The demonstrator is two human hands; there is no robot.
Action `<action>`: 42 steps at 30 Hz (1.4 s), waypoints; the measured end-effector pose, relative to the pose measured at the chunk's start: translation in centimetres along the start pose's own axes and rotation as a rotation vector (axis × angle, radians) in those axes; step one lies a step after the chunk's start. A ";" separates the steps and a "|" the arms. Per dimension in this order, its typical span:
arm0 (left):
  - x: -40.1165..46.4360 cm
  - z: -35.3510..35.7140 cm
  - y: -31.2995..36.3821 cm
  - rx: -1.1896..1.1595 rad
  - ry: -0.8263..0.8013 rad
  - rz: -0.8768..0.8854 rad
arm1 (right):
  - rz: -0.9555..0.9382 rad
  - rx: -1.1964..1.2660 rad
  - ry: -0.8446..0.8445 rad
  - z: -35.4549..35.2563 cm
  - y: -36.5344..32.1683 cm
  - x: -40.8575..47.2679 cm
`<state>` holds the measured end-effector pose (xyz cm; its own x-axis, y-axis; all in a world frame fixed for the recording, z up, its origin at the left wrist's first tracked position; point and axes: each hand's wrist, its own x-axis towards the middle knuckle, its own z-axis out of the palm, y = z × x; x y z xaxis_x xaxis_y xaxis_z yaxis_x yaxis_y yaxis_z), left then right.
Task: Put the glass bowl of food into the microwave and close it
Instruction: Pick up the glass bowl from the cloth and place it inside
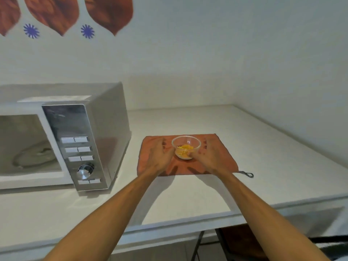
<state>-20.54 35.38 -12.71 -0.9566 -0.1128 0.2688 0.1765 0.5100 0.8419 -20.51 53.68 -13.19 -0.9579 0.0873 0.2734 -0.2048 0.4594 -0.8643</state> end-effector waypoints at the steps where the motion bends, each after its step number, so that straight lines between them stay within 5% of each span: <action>1: 0.9 0.8 -0.1 -0.011 -0.015 -0.025 | 0.021 0.020 -0.041 0.3 0.6 0.8; 9: 5.2 5.1 -1.3 -0.175 -0.118 -0.191 | 0.089 0.207 -0.129 3.2 3.4 4.5; 21: 5.3 4.8 -2.1 -0.354 -0.162 -0.260 | 0.078 0.209 0.022 5.1 3.9 4.7; 42: -8.0 -10.9 -1.6 -0.403 -0.087 -0.136 | -0.115 0.182 -0.018 8.7 -9.9 -10.9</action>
<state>-10.63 26.15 -11.08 -0.9903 -0.0754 0.1167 0.1072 0.1199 0.9870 -9.80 40.48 -11.32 -0.9292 0.0269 0.3686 -0.3445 0.2978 -0.8903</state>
